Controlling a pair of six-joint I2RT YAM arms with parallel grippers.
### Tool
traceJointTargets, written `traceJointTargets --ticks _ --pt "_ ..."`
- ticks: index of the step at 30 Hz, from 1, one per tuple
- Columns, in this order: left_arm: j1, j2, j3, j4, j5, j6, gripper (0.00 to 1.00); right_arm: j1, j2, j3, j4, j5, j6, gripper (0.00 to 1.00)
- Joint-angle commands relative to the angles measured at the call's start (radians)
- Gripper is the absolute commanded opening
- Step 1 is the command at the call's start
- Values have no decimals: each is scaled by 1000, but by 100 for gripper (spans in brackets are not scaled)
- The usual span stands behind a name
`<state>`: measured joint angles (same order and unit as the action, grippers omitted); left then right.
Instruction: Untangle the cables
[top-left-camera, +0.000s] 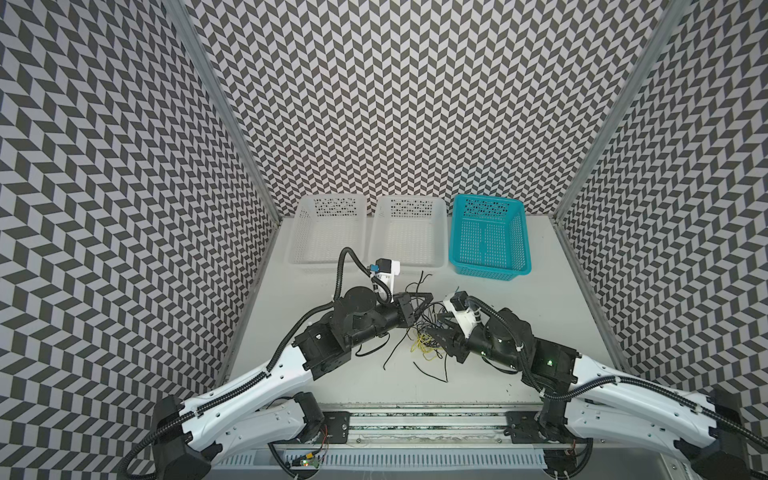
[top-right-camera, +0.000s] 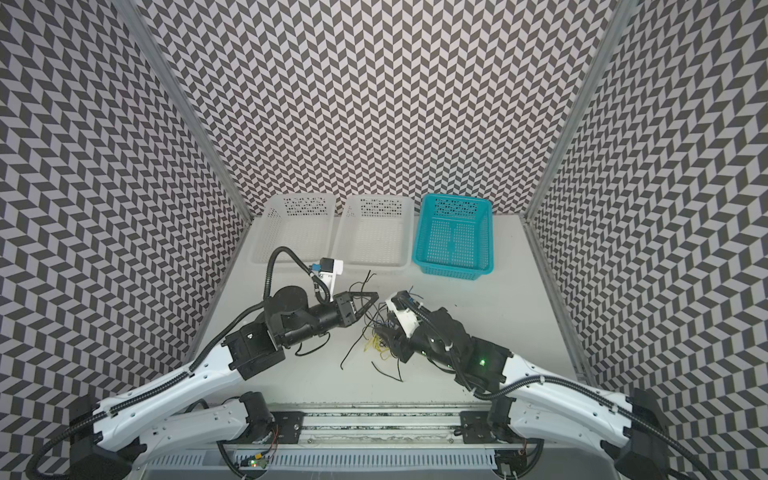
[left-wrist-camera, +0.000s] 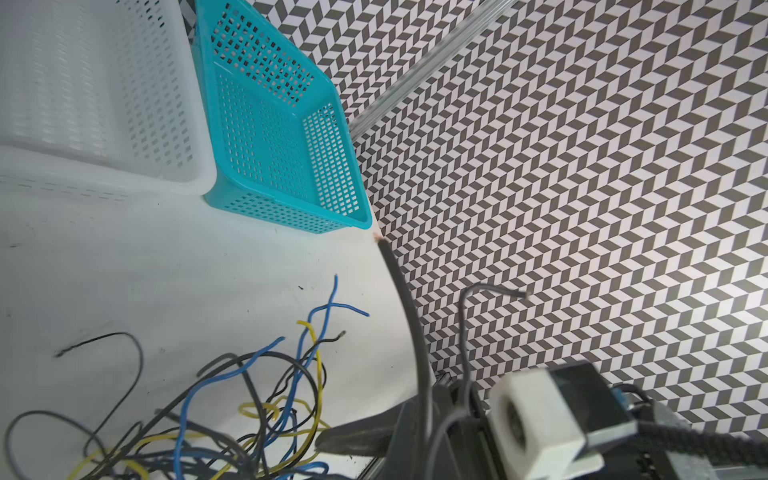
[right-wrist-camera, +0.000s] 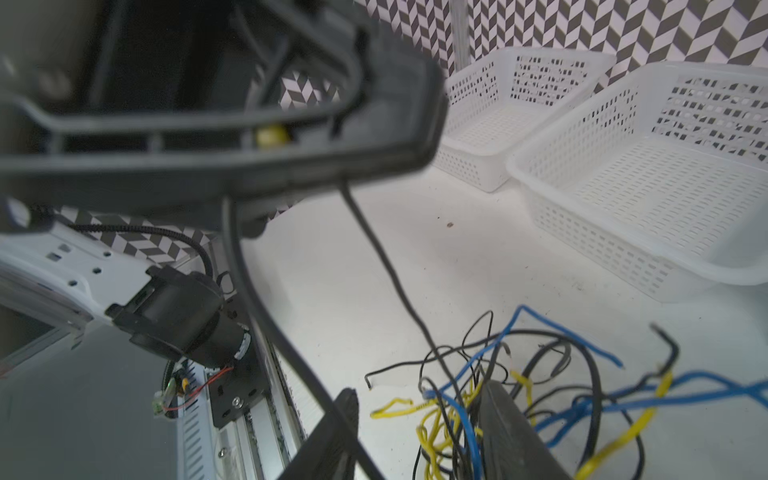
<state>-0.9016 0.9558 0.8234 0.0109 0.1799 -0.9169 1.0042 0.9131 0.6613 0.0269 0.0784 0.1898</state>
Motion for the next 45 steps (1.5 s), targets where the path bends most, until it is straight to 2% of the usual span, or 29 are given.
traceJointTargets --ticks 1,5,11,14,17,19,20,21,24,28,37,41,45 --pt "1 0 23 -19 11 -2 0 4 4 -6 37 93 -56 41" --pt "1 -1 22 -18 12 -1 0 4 -3 -60 126 84 -75 28" --pt "1 -1 22 -18 13 3 0 4 29 -42 72 28 -42 1" --pt "1 -5 15 -37 -2 8 0 4 15 -43 77 25 -32 0" --pt "3 -11 1 -71 -24 16 16 4 -11 -29 68 27 -28 0" --pt "4 -15 -14 -98 -37 20 42 4 -21 -15 67 37 -32 0" --pt "4 -18 -24 -110 -43 20 58 4 -21 -5 65 46 -32 0" --pt "4 -21 -35 -121 -48 20 68 5 -23 10 58 53 -37 0" --pt "4 -37 -70 -134 -56 16 82 4 -25 64 19 70 -32 0" --pt "4 -55 -126 -109 -51 6 82 4 -21 141 -30 87 -13 0" --pt "1 -32 -246 34 37 7 81 4 21 325 -153 104 2 0" --pt "1 -15 -285 106 67 15 80 4 19 359 -163 78 21 0" --pt "1 24 -278 107 79 34 76 4 17 382 -163 37 35 0"
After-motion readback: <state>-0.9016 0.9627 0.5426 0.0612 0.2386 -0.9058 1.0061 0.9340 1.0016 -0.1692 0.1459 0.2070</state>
